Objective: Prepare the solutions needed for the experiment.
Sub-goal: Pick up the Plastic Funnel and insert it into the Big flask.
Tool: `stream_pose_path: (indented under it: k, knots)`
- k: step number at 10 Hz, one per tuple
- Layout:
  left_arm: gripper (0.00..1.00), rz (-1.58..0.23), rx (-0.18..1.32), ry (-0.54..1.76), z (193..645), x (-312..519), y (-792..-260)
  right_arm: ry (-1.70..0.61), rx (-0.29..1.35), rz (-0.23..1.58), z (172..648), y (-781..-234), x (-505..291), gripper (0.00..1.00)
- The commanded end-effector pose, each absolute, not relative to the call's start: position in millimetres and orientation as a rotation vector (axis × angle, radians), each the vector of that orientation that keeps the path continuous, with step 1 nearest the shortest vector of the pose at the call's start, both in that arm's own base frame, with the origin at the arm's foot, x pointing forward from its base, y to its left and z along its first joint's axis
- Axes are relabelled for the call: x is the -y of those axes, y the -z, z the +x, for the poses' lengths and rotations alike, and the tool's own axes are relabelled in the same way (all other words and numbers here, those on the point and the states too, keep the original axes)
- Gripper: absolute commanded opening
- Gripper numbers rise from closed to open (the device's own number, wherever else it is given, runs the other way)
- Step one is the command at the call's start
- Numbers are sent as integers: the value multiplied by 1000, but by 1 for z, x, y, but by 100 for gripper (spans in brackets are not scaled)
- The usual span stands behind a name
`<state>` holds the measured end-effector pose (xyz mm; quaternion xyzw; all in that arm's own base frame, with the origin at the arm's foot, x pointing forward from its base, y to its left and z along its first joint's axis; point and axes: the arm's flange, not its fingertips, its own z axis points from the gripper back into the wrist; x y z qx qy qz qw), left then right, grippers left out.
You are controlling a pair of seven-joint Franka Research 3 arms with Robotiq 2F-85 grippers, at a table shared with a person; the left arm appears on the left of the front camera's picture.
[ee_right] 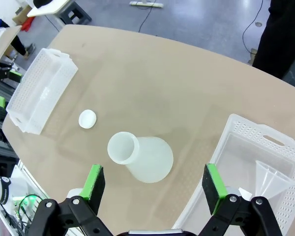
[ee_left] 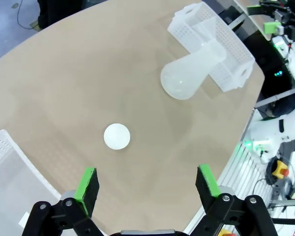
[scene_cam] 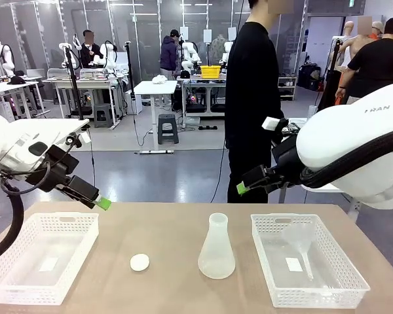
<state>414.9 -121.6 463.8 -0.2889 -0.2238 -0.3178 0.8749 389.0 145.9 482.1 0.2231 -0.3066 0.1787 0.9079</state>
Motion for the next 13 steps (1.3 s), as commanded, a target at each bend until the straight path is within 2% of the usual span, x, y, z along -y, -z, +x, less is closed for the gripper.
stream_pose_path:
  k: [1, 2, 3, 5, 6, 8, 10, 12, 13]
  knots:
    - [100, -630, 462, 669, 410, 131, -465, -388, 631, 415, 391, -474, -149, 100]
    - [100, -603, 467, 664, 415, 122, -464, -388, 631, 415, 391, -474, -149, 100]
    - [100, -812, 339, 705, 413, 124, -460, -373, 625, 446, 390, -478, -148, 100]
    - [100, -1289, 208, 476, 444, 102, -457, -342, 610, 703, 413, -471, -133, 100]
    - [100, -1426, 154, 423, 454, 91, -450, -340, 614, 815, 420, -468, -126, 100]
    - [100, -1585, 82, 381, 461, 81, -437, -299, 553, 1006, 430, -459, -115, 100]
    - [100, -1807, 76, 300, 467, 69, -423, -281, 511, 1233, 439, -445, -110, 100]
    - [100, -1856, 69, 261, 457, 58, -418, -266, 553, 1382, 440, -429, -103, 100]
    - [100, -1827, 56, 255, 454, 55, -417, -164, 489, 1467, 445, -419, -95, 100]
